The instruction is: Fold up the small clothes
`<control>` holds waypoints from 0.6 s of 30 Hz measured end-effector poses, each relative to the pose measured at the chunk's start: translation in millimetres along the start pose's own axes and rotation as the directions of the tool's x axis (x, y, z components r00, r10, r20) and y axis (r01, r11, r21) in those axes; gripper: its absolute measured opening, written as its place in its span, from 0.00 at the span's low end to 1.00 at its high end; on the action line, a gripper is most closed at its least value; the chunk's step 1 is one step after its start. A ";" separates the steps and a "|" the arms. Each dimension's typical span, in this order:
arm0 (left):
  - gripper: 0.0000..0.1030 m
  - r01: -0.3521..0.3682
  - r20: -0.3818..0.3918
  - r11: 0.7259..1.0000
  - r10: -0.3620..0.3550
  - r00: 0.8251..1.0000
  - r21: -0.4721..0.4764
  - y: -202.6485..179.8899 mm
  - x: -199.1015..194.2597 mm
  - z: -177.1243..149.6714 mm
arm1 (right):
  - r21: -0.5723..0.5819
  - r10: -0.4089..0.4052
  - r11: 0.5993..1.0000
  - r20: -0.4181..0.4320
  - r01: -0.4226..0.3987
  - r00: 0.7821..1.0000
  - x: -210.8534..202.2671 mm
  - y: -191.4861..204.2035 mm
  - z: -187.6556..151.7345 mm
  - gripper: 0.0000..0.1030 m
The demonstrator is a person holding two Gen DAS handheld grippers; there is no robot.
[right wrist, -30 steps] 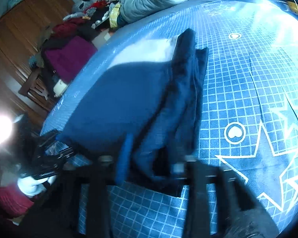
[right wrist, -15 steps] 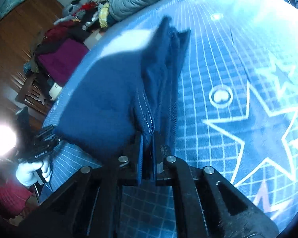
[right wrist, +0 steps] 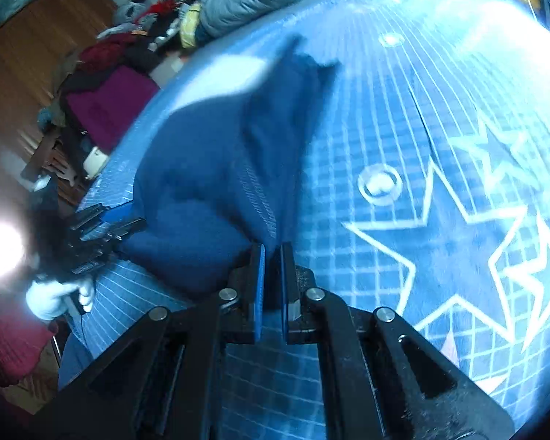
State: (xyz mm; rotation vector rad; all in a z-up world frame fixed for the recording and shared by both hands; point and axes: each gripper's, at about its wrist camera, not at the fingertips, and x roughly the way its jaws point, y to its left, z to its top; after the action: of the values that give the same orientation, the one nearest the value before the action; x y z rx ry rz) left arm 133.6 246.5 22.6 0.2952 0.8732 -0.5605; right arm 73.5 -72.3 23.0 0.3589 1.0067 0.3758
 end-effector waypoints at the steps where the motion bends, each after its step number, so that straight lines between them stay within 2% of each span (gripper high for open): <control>1: 0.43 0.011 0.018 1.000 -0.011 1.000 -0.010 2.4 -3.2 1.0 | 0.014 -0.020 1.000 -0.012 0.020 1.000 2.0 -4.9 -3.1 0.00; 2: 0.43 0.024 -0.002 1.000 -0.024 1.000 -0.018 5.9 -7.8 6.6 | 0.028 -0.026 0.999 -0.015 0.026 1.000 0.8 -9.4 -4.3 0.00; 3: 0.37 0.037 0.003 0.999 -0.037 0.999 -0.024 9.3 -15.8 12.2 | 0.032 -0.029 0.999 -0.009 0.029 1.000 -4.4 -12.0 -4.9 0.00; 4: 0.33 0.064 0.042 0.997 -0.062 0.997 -0.037 14.7 -28.5 16.7 | 0.018 -0.046 0.999 0.001 0.046 0.999 -11.6 -11.3 -3.9 0.00; 5: 0.33 0.080 0.096 0.995 -0.074 0.993 -0.054 20.9 -42.2 22.4 | -0.003 -0.058 0.998 0.019 0.058 0.998 -20.6 -8.4 -1.3 0.00; 7: 0.33 0.073 0.196 0.995 -0.058 0.979 -0.071 32.5 -63.1 37.2 | -0.034 -0.048 0.998 0.074 0.050 0.996 -37.8 0.2 10.4 0.01; 9: 0.32 0.067 0.267 0.994 -0.043 0.963 -0.081 45.3 -67.2 58.1 | -0.093 -0.031 0.995 0.129 0.043 0.991 -45.5 18.2 33.0 0.02; 10: 0.32 0.063 0.278 0.995 -0.038 0.960 -0.083 52.2 -59.8 71.2 | -0.123 -0.015 0.992 0.141 0.032 0.990 -42.5 26.4 44.9 0.02; 12: 0.32 0.025 0.258 0.997 -0.004 0.966 -0.076 68.2 -31.4 90.7 | -0.190 0.011 0.982 0.147 0.018 0.989 -24.2 41.7 76.2 0.02; 13: 0.32 0.018 0.193 0.997 -0.004 0.981 -0.073 75.4 -0.7 96.8 | -0.222 0.014 0.975 0.138 0.018 0.990 -9.2 46.8 91.7 0.02; 14: 0.35 -0.005 0.088 0.998 0.011 0.996 -0.065 78.7 33.4 99.5 | -0.242 0.006 0.970 0.120 0.023 0.993 9.4 49.8 105.7 0.02; 15: 0.36 -0.002 0.027 0.997 0.004 1.000 -0.081 79.4 61.9 97.9 | -0.247 -0.007 0.969 0.091 0.030 0.996 32.5 47.5 122.1 0.02; 16: 0.36 0.017 0.066 0.994 -0.011 0.998 -0.103 83.6 72.3 93.4 | -0.251 -0.027 0.967 0.057 0.040 0.998 53.7 43.5 135.8 0.02; 18: 0.36 0.032 0.074 0.994 -0.024 0.997 -0.107 87.7 70.2 96.2 | -0.258 -0.088 0.962 0.007 0.087 0.996 88.6 35.3 157.2 0.02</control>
State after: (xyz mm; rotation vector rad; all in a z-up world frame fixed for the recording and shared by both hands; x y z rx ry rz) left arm 281.3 249.7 28.1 0.1638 0.8354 -0.5448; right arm 247.3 -18.7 49.9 0.0779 0.9604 0.4224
